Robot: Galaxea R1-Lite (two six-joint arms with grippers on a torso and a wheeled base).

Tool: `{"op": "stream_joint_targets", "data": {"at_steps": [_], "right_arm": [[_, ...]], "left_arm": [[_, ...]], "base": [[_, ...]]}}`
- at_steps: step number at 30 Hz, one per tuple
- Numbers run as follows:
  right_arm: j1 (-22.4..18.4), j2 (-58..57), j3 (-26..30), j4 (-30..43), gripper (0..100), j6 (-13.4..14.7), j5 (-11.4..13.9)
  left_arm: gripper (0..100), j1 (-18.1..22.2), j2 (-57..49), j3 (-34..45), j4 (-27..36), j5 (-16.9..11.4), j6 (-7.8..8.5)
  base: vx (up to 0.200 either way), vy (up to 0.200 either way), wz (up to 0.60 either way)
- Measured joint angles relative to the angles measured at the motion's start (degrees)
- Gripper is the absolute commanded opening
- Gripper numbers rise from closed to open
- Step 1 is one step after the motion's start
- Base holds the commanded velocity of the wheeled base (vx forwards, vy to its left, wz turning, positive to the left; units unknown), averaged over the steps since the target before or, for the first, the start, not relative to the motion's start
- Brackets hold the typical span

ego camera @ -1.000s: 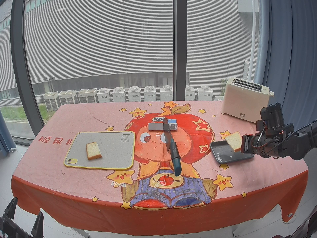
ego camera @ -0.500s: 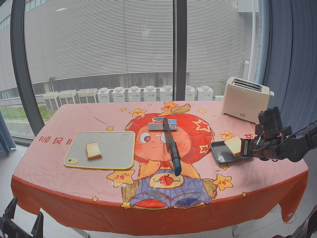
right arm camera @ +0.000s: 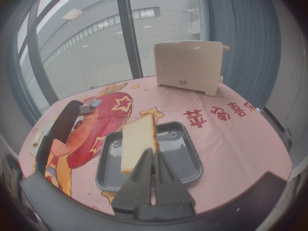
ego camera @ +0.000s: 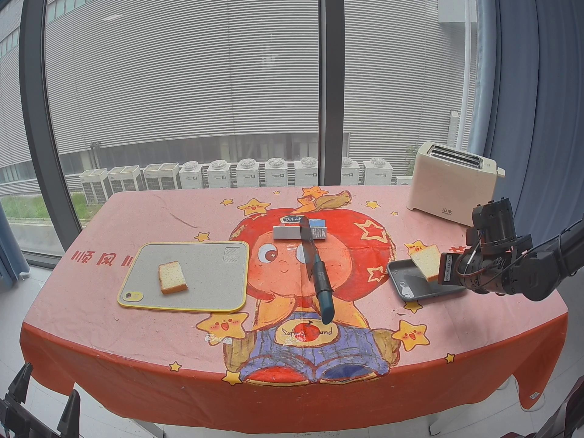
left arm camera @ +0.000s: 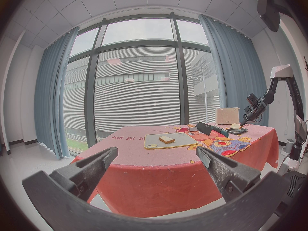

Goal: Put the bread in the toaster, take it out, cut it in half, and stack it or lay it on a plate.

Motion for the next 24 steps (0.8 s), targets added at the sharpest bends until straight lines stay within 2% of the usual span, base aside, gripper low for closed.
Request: {"op": "stream_joint_targets", "data": {"at_steps": [24], "right_arm": [[-0.11, 1.16, 2.05, -1.89, 0, -0.26, 0.00]], "left_arm": [[100, 0.00, 0.00, 0.00, 0.00, -0.02, 0.00]], "base": [[0.000, 0.000, 0.00]]}}
